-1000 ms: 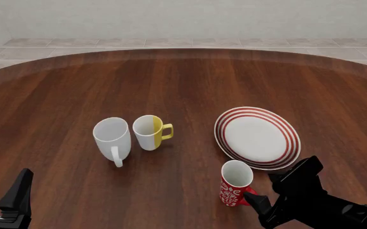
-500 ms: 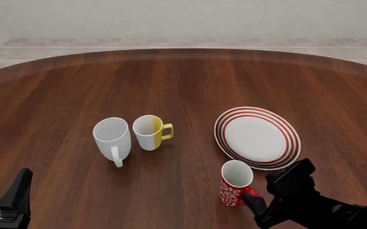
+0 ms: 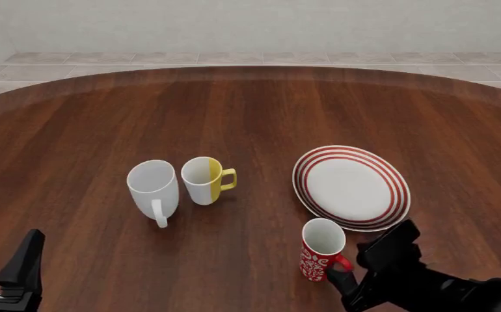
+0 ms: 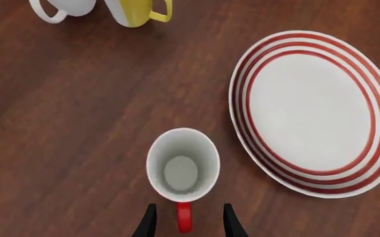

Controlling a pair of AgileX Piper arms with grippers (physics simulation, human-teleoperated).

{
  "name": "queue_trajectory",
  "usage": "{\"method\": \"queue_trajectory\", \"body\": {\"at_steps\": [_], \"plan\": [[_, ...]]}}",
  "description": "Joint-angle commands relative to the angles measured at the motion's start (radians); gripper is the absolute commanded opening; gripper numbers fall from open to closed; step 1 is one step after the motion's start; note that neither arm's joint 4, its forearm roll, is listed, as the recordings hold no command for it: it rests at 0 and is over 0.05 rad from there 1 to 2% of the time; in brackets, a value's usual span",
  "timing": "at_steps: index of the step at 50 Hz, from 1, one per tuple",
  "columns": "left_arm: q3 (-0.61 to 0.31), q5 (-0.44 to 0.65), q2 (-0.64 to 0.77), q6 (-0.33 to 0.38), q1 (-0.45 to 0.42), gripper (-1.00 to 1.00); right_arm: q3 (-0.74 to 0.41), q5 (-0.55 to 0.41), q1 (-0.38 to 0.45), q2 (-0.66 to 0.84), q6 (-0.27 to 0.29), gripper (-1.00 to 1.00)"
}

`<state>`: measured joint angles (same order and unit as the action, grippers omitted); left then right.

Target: Pick up the red mug and put it on the plate

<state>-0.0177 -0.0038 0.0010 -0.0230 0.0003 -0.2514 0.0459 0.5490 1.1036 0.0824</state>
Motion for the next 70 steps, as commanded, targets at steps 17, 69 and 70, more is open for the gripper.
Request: {"method": "queue_trajectory", "body": {"at_steps": [17,69,70], "plan": [[0.0,-0.001,0.0,-0.007,0.001,1.0,0.009,0.032,0.007,0.034,0.004,-1.0],[0.001,-0.004,0.0,-0.008,0.0,1.0,-0.222,-0.271,-0.115,-0.171,0.194,-1.0],[-0.003,0.0,0.0,-0.007,0.0,1.0,-0.232,-0.276,-0.114,-0.169,0.194,-1.0]]}}
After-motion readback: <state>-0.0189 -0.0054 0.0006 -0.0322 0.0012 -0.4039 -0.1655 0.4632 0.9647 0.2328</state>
